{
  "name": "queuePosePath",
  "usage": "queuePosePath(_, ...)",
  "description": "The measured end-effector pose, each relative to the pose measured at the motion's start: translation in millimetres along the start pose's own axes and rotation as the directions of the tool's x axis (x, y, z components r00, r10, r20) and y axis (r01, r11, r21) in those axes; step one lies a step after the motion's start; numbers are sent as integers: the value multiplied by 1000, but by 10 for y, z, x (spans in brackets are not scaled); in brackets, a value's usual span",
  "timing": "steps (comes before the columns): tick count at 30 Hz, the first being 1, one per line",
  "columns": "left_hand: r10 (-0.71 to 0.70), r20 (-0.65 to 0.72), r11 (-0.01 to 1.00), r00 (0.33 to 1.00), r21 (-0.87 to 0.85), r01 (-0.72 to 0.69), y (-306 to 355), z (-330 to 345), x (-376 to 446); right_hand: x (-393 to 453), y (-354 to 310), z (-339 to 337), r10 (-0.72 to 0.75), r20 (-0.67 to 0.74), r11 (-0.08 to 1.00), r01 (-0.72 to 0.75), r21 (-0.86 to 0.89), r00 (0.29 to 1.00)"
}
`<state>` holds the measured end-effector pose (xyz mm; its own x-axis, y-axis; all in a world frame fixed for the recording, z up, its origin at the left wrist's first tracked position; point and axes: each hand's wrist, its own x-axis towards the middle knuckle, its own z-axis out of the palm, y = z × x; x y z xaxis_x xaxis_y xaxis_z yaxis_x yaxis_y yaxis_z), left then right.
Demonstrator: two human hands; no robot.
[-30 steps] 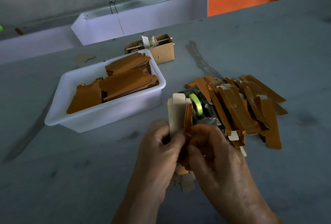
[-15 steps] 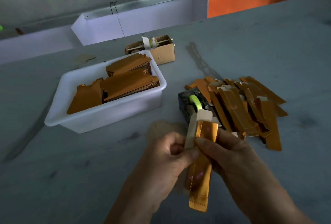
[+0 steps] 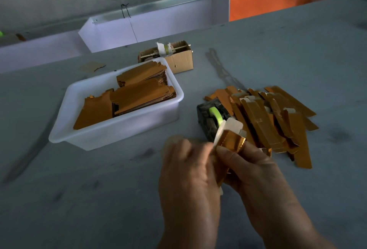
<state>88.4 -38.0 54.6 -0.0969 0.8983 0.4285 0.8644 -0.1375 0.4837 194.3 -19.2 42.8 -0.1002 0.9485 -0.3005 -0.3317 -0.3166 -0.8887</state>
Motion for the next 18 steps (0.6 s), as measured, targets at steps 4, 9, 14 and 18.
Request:
queuePosePath(4, 159, 40, 923, 986, 349, -163, 122, 90, -98, -6, -24, 1, -2, 16, 1000, 2, -6, 1000)
queuePosePath(9, 77, 139, 930, 987, 347, -121, 165, 90, -156, -30, 1, 22, -4, 39, 999, 5, -32, 999)
queuePosePath(14, -41, 68, 998, 997, -35, 44, 55, 51, -159, 20, 0, -3, -54, -56, 991, 47, -121, 997)
queuePosePath(18, -425, 335, 636, 841, -550, 541, -45, -3, -62, 35, -71, -16, -127, -10, 983, 124, -134, 992)
